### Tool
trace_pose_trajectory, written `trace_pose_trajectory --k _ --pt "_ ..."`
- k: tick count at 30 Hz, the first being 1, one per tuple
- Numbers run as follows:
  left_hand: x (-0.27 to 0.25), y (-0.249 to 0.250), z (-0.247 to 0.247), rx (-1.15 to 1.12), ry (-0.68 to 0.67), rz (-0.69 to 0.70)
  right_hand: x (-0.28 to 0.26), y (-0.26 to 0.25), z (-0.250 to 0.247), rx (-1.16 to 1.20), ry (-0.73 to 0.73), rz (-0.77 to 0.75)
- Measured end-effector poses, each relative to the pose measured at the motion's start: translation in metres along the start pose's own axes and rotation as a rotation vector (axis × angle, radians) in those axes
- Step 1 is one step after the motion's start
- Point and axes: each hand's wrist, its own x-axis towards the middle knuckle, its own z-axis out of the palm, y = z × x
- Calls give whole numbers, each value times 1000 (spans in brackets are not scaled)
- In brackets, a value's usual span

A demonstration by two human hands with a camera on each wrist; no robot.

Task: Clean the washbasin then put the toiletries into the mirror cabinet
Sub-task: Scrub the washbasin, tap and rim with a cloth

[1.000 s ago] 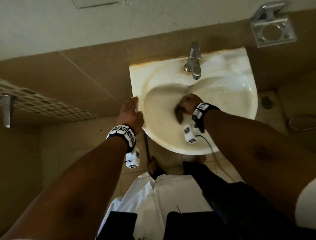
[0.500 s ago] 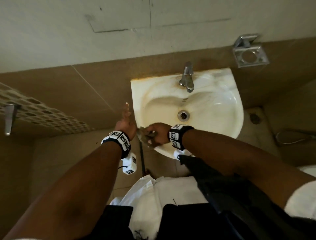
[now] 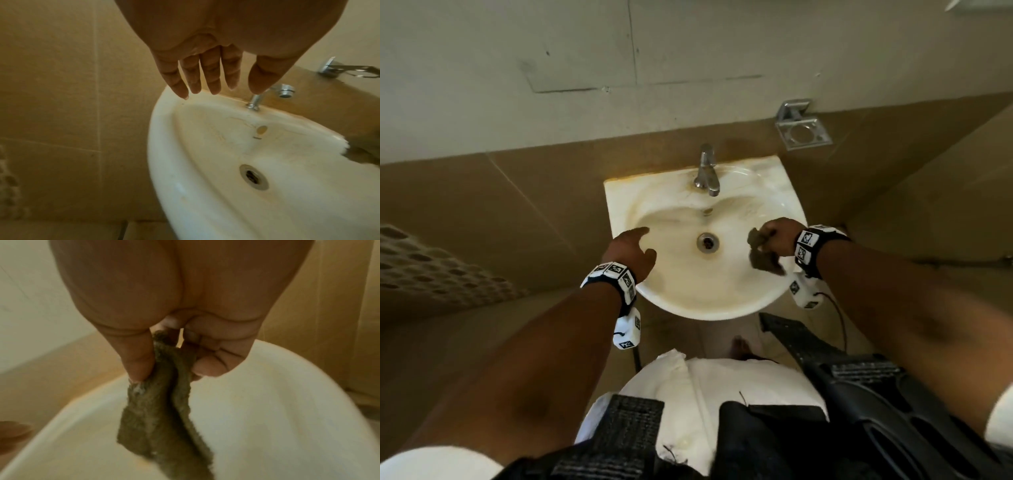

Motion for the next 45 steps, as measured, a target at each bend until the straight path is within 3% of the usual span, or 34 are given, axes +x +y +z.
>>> trace_pose_trajectory --k 2,6,11,17,26,35,41,45 --pt "-1 21 5 34 -30 57 -5 -7 6 213 88 -27" --pt "-1 62 18 53 -124 170 -16 -27 23 743 81 -35" --pt "-1 100 35 -47 -215 234 -22 -41 19 949 182 -98" --pt "17 149 59 -198 -245 209 -8 -11 -7 951 90 -156" --pt "43 227 89 -598 -149 -24 10 87 -69 1267 -136 -24" --pt "60 278 110 -551 -89 -48 32 120 -95 961 20 -202" --pt "86 302 85 -433 24 -7 47 128 -127 1002 128 -300" --pt "110 333 53 -429 143 74 63 123 -164 1061 315 -275"
